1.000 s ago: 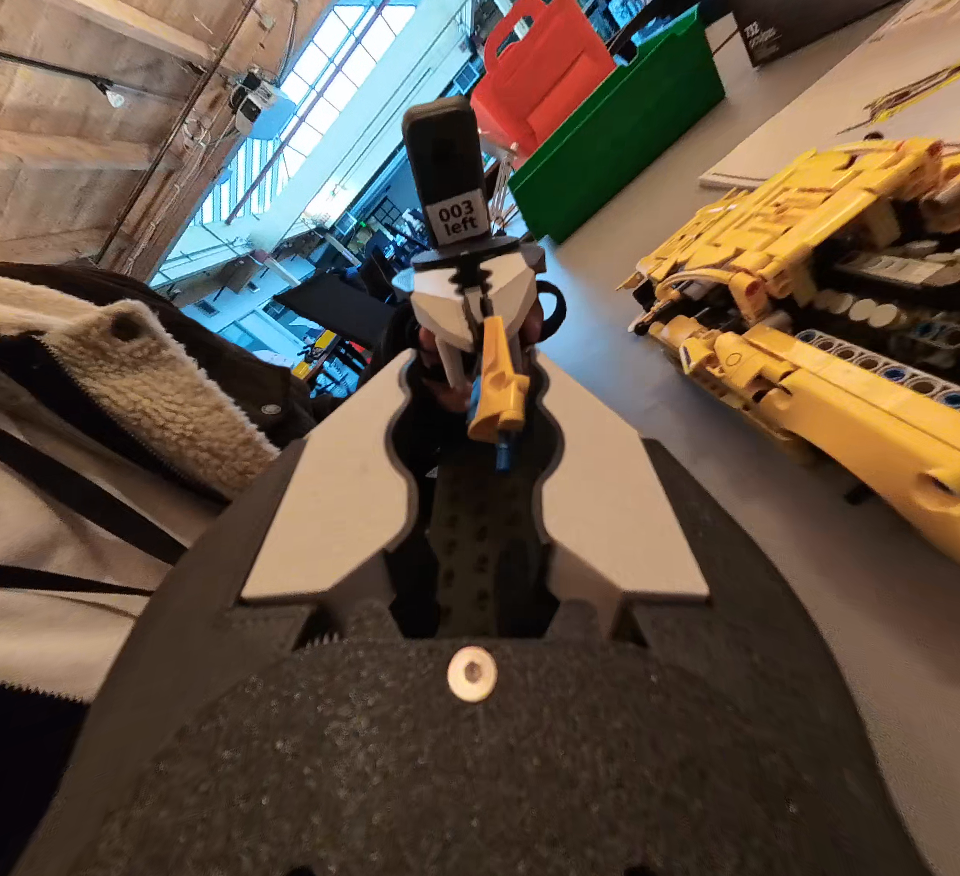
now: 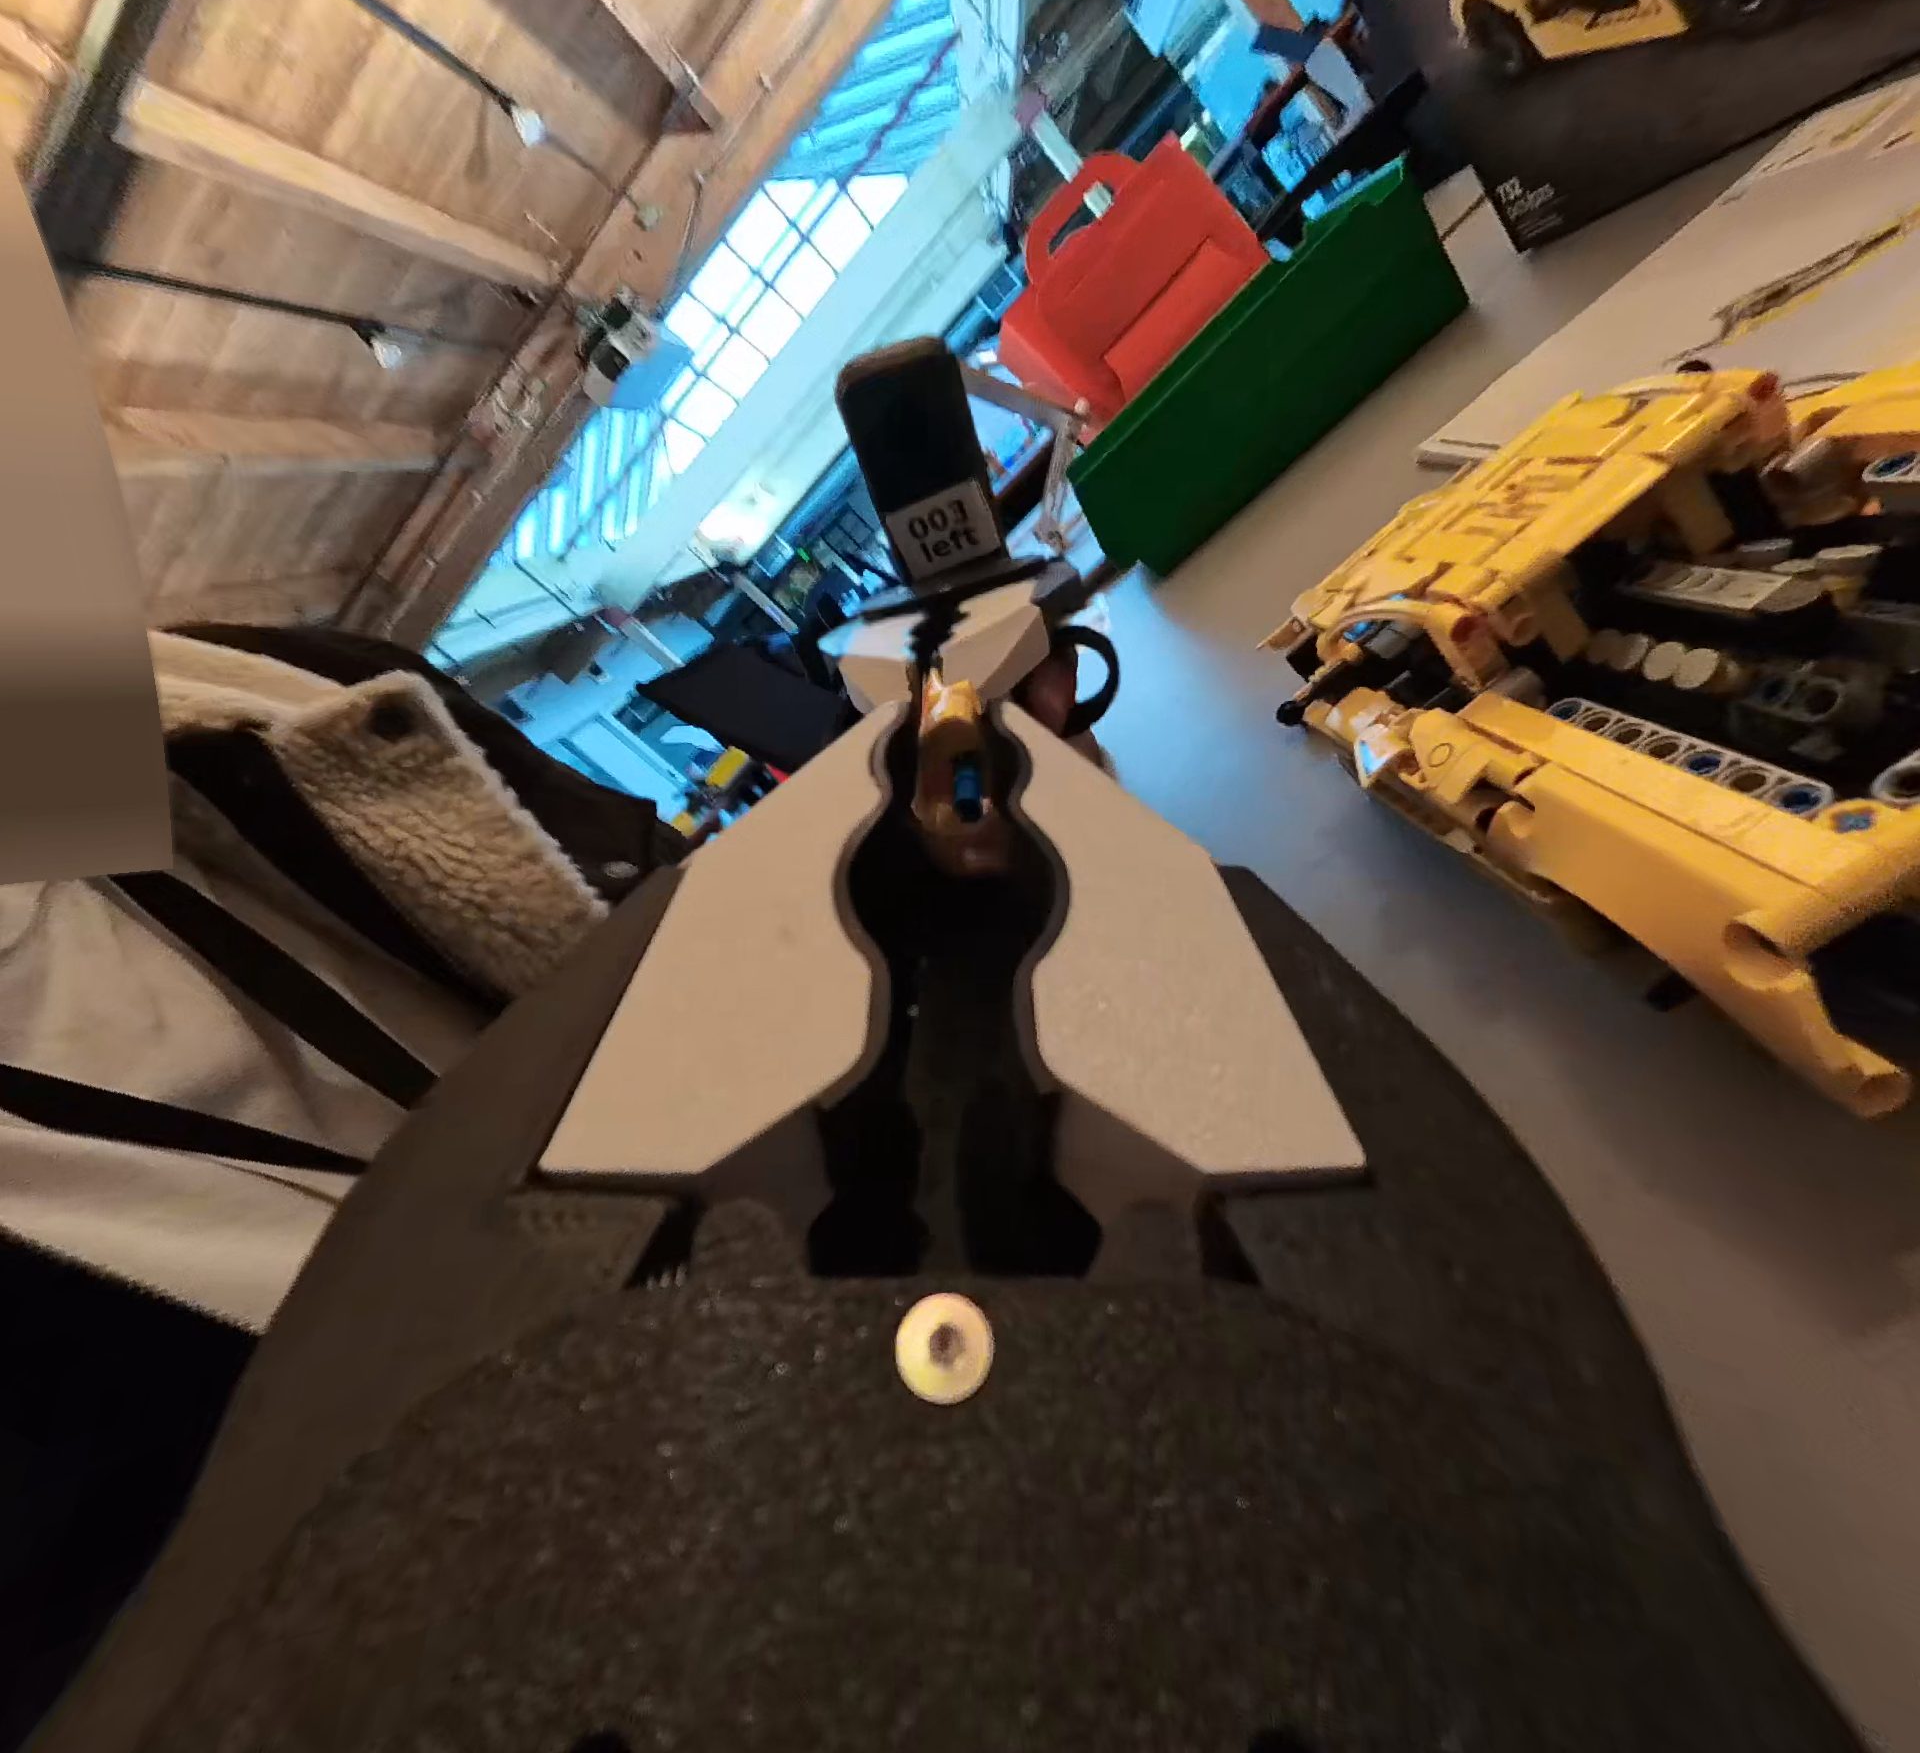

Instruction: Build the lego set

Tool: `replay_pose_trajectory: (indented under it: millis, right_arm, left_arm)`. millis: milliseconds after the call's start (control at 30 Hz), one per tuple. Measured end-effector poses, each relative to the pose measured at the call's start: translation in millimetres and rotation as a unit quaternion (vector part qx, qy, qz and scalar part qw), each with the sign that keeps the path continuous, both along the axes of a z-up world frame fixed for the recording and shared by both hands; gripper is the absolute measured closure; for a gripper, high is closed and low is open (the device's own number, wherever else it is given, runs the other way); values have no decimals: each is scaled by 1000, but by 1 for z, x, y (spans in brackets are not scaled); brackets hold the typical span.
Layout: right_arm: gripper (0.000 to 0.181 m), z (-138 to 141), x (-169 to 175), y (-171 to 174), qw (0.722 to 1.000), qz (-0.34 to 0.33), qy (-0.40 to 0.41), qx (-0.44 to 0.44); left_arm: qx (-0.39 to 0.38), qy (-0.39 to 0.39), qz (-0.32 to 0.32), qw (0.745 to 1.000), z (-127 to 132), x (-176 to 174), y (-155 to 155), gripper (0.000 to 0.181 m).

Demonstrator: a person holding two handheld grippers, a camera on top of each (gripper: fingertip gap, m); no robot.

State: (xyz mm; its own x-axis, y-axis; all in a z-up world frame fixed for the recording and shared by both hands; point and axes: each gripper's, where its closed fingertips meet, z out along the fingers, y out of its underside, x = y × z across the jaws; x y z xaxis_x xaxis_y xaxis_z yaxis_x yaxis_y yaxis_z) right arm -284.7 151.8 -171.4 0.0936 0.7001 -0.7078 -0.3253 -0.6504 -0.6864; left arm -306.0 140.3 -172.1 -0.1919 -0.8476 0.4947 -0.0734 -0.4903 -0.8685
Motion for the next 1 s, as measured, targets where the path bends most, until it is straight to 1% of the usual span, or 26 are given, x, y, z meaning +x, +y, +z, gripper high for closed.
replay_pose_trajectory:
  millis: [67,133,167,200,300,367,533,633,700,767,833,933,1000]
  right_arm:
    - [171,2,2,-1,1000,11,17,-14]
    - [171,1,3,0,1000,1,8,-8]
    - [171,0,4,1,1000,-6,-1,-3]
    - [171,0,5,1,1000,-8,-5,0]
    - [171,0,3,-1,1000,1,2,-9]
    - [171,0,1,-1,1000,-1,-10,1]
    - [171,0,-4,-4,1000,2,-21,15]
    - [171,-3,-10,-7,999,6,-44,27]
    - [171,-3,-12,-7,998,2,-52,35]
    - [171,-2,-11,-7,998,0,-53,41]
    - [171,1,-10,-7,997,-7,-57,57]
    - [172,4,-10,-9,993,-20,-73,94]
    - [171,3,-10,-9,988,-31,-94,117]
  left_arm:
    - [0,-5,-5,1000,1,0,-2,180]
    - [2,-9,-3,1000,2,0,-2,178]
    - [0,-12,-5,1000,3,1,-3,167]
    - [-3,-15,-9,1000,4,1,-4,160]
    - [4,-5,-9,1000,1,3,-4,158]
    - [8,2,-6,1000,-2,5,-4,156]
    - [15,15,-5,1000,-6,9,-5,158]
    - [18,16,-14,1000,-6,10,-9,174]
    - [17,16,-14,1000,-7,10,-9,175]
    - [-9,8,-17,1000,-4,9,-8,175]
    - [-51,-10,-20,998,-1,10,-6,175]
    - [-122,-42,-36,991,5,10,-5,174]
    - [-155,-53,-45,985,6,10,-3,173]
